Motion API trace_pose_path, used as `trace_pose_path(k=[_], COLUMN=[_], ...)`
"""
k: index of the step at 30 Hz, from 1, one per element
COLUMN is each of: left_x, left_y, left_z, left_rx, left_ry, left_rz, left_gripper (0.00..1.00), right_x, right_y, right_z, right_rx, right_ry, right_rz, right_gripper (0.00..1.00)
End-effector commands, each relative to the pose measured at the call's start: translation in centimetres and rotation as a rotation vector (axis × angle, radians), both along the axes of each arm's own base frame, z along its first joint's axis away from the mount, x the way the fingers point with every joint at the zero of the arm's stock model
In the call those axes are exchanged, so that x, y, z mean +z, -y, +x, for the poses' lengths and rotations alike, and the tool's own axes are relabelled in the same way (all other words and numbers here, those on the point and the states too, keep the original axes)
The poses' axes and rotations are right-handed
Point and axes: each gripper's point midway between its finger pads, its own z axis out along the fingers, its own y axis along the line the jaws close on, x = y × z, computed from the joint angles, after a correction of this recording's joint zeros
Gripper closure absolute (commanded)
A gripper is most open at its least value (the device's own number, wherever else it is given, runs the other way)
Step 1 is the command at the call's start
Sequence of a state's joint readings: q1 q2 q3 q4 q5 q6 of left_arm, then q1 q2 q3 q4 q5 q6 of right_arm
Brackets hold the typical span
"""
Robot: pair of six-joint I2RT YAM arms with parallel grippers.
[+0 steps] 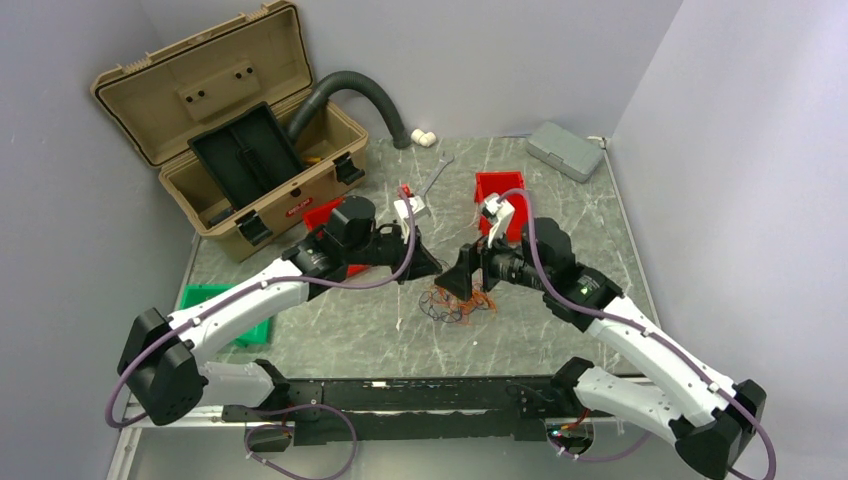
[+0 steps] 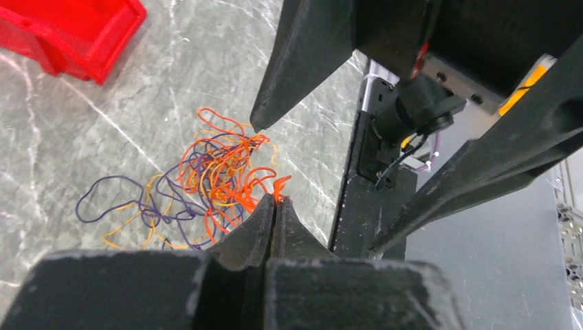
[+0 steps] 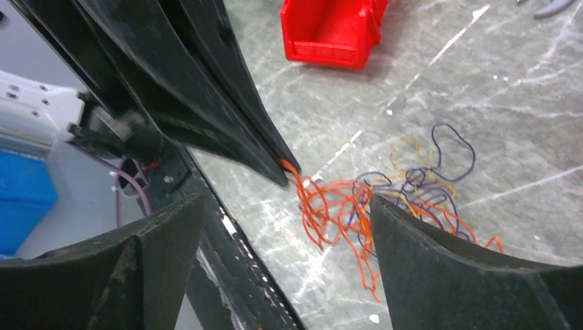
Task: Untangle the cables
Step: Untie the cable.
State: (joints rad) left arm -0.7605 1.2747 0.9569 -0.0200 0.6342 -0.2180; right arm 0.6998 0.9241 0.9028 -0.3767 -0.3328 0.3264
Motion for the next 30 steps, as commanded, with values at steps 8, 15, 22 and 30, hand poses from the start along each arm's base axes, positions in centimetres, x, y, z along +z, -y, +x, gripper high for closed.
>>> trace_pose_path(k=[8, 15, 22, 30], left_x=[5.4, 8.1, 12.2, 10.5], left_y=[-1.1, -2.2, -9.8, -19.8], left_z=[0.1, 1.7, 6.8, 9.4], left_rx=[0.048, 0.168, 0.554, 0.984], left_ry=[0.090, 0.105, 0.120, 0.102], left_rz=[-0.071, -0.081, -0.119, 0.004], left_gripper=[1.00, 1.00, 1.00, 1.00], right_x=[-6.1, -10.1, -14.3, -14.3], right_y=[-1.4, -1.2, 1.8, 12.2], right_z=[0.3, 4.1, 4.4, 5.3], right_rx=[0.067, -0.085, -0.281, -0.827], right_ry=[0.191, 0.206, 0.075, -0.007], right_rz=[0.074, -0.061, -0.110, -0.223], right_gripper=[0.01, 0.12, 0.90, 1.00])
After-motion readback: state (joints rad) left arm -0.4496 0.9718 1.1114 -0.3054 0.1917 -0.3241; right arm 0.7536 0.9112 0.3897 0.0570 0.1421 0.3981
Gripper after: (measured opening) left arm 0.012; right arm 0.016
